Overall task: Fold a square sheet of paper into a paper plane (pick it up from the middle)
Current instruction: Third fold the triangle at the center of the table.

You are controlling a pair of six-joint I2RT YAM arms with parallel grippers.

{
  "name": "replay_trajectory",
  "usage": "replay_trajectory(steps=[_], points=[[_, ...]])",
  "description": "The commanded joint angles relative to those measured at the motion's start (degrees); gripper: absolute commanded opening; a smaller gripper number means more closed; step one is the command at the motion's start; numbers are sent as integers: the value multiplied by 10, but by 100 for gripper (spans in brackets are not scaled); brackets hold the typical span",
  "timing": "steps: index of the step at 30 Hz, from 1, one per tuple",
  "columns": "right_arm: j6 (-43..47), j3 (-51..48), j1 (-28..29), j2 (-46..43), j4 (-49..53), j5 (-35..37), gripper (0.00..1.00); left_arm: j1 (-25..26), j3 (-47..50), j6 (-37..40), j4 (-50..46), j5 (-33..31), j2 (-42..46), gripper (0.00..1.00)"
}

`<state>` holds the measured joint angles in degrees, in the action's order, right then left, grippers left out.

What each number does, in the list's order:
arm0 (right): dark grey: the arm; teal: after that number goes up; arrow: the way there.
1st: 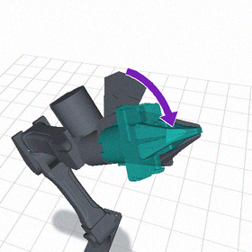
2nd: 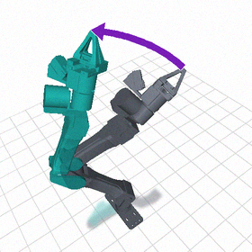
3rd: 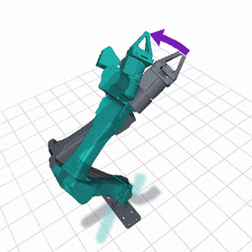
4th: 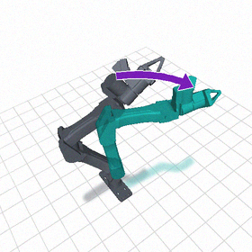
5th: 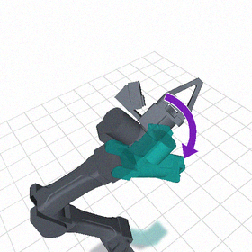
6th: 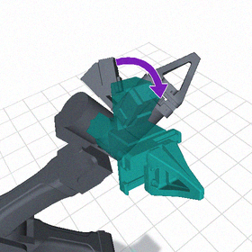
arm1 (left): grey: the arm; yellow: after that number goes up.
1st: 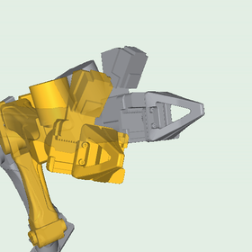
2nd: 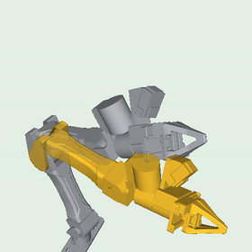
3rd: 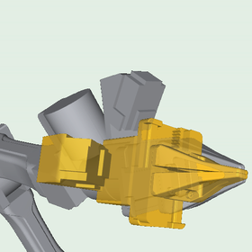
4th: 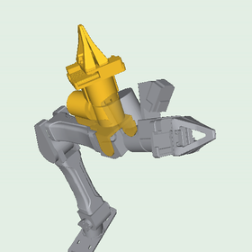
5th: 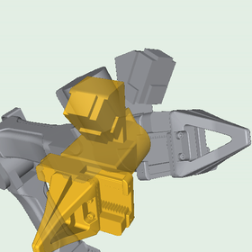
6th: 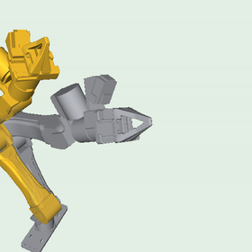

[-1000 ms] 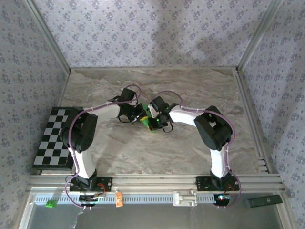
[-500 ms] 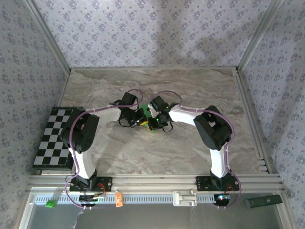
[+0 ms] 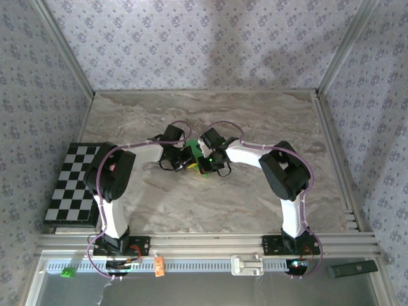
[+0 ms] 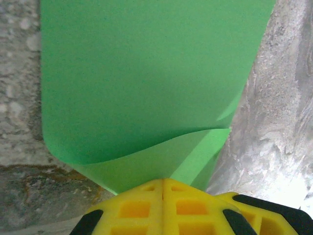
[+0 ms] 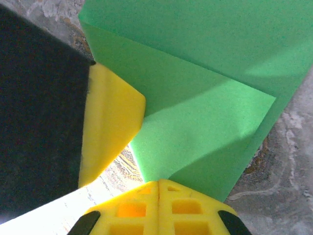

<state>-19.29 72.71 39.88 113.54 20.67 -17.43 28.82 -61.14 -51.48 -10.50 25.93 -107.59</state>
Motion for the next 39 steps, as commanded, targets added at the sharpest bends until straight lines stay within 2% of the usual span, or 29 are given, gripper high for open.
replay_trajectory(steps=[1,13,23,32,39], points=[[-10,-1,-6,28,41,27,0,-9,0,7,-9,-15,-6,2],[-18,-13,-8,22,37,28,0,-33,12,35,-8,-17,-24,2],[-12,48,-7,-19,16,-42,0,-35,6,35,-35,-22,-35,0],[-22,61,6,15,12,-35,0,-34,-3,35,-46,-15,-46,0],[-29,59,-5,35,8,-28,0,-34,-4,35,-51,-16,-48,0]])
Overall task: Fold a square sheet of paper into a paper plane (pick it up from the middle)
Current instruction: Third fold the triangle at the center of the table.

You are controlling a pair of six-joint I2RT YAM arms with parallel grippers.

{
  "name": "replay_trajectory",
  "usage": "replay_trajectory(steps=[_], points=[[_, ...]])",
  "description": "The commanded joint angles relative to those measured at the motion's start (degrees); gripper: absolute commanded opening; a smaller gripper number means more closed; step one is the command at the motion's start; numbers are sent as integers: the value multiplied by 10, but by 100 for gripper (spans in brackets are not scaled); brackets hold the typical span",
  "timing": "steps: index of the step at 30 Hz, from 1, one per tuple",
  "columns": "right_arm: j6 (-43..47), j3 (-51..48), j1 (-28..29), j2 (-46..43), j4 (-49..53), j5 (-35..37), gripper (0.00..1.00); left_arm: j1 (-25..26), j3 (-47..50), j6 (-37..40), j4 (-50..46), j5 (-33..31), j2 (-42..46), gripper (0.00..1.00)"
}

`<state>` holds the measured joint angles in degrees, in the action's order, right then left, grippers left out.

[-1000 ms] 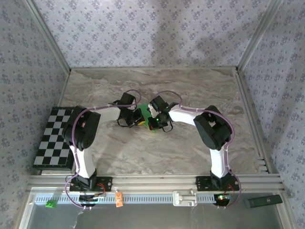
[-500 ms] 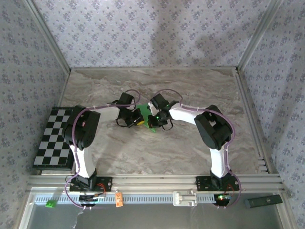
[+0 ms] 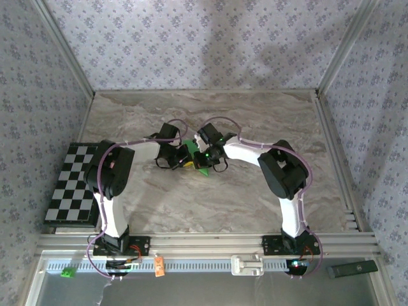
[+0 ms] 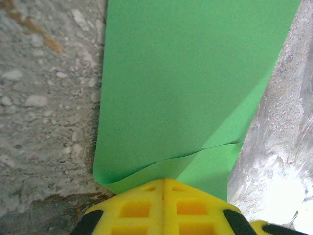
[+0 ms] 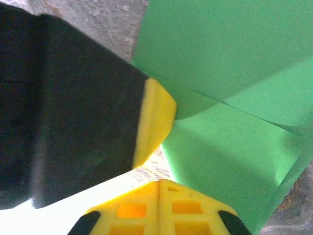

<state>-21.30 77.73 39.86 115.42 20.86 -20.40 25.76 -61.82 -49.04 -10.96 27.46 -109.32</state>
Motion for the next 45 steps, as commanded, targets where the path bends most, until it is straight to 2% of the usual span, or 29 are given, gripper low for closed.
replay_trajectory(steps=[1,10,22,33,39,45], points=[[-6,9,-5,19,7,2,0,-4,3,11,-47,-31,-32,0],[22,-12,-7,23,29,-5,0,-4,-10,13,-92,-52,-43,0],[48,-83,-17,-31,54,-20,0,-11,-4,14,-115,-76,-52,0],[44,-176,-27,-84,47,-10,0,-11,-5,17,-107,-67,-51,0],[40,-156,-24,-141,12,-6,0,-9,-7,17,-97,-54,-44,0],[31,-90,-15,-89,4,20,0,-2,-22,17,-95,-44,-40,0]])
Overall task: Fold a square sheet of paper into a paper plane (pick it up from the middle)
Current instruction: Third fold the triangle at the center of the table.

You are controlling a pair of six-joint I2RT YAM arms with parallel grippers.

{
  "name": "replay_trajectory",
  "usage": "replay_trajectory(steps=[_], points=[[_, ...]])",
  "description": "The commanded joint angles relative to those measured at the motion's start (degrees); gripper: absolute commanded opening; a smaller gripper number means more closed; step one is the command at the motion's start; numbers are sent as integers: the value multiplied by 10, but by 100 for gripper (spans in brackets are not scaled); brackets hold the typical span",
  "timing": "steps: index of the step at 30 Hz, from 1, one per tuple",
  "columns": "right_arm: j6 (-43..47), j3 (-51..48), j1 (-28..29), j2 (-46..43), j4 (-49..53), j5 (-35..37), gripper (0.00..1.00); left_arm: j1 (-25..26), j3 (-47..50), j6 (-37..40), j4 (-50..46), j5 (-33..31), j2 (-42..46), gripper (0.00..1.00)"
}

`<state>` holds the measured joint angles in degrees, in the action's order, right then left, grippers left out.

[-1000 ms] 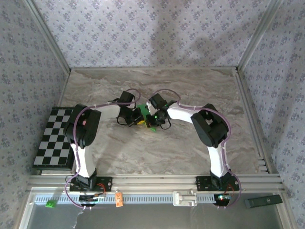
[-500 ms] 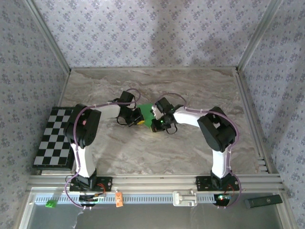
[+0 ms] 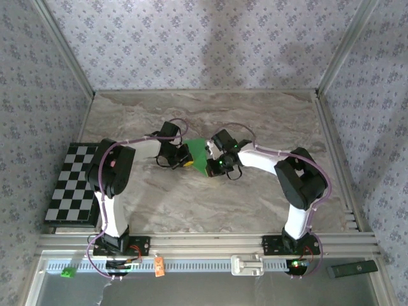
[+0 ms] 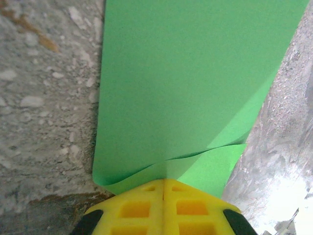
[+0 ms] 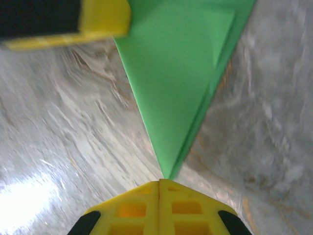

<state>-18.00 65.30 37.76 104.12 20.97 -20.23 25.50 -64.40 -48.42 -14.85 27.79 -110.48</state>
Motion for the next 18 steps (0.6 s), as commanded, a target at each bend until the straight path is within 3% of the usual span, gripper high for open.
replay_trajectory(steps=[1,18], points=[[-3,52,9,36,3,22,0,1,1,11,-56,-45,-27,0],[1,73,16,117,36,42,0,12,-17,55,-10,-30,41,3]])
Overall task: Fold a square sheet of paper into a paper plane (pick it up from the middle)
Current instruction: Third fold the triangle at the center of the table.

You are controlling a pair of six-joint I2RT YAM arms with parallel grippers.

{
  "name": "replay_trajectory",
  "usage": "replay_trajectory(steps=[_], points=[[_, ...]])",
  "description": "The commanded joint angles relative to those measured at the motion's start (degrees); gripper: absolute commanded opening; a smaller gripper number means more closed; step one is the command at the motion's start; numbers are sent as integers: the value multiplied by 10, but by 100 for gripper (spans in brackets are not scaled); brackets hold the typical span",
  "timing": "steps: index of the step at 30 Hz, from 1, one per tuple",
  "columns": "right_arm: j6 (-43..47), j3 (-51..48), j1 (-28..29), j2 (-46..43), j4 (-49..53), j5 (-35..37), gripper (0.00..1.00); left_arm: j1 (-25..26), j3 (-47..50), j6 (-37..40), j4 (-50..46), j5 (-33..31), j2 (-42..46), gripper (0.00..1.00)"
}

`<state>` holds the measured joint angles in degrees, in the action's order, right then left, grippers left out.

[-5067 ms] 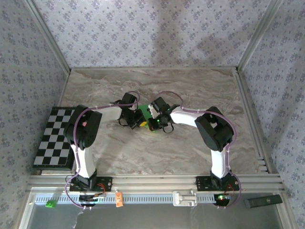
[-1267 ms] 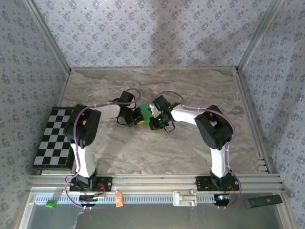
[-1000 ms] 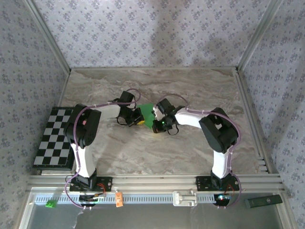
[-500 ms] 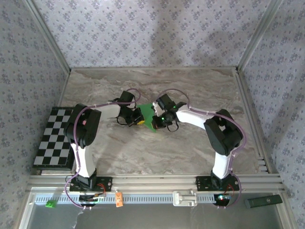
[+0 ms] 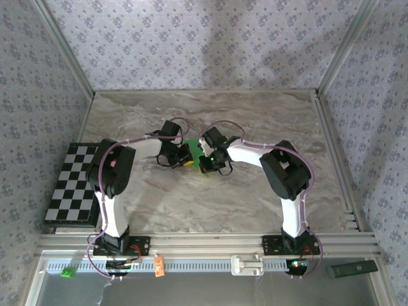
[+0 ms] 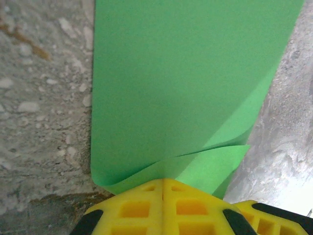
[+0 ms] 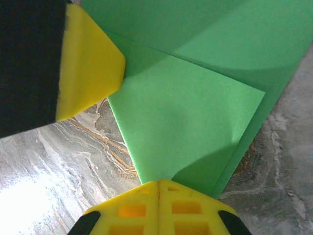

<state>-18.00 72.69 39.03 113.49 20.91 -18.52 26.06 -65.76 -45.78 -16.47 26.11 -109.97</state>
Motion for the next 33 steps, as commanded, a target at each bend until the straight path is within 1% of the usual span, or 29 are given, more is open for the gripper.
replay_trajectory(steps=[1,5,8,13,18,26,30,33], points=[[-1,-2,2,25,38,26,0,9,4,32,15,-12,43,4],[-6,-7,0,27,41,27,0,22,42,32,50,-7,55,4],[-9,-6,-2,28,44,25,0,27,65,17,81,4,54,4],[-11,-7,-3,30,44,22,0,36,74,11,114,21,42,3],[-12,-6,-3,30,45,21,0,37,72,12,124,22,30,3],[-13,-6,-4,31,50,23,0,37,68,15,114,-2,10,2],[-11,-10,-4,33,56,33,0,32,71,20,96,-25,4,2],[-6,-16,-3,38,61,42,0,16,78,23,104,-21,-3,2]])
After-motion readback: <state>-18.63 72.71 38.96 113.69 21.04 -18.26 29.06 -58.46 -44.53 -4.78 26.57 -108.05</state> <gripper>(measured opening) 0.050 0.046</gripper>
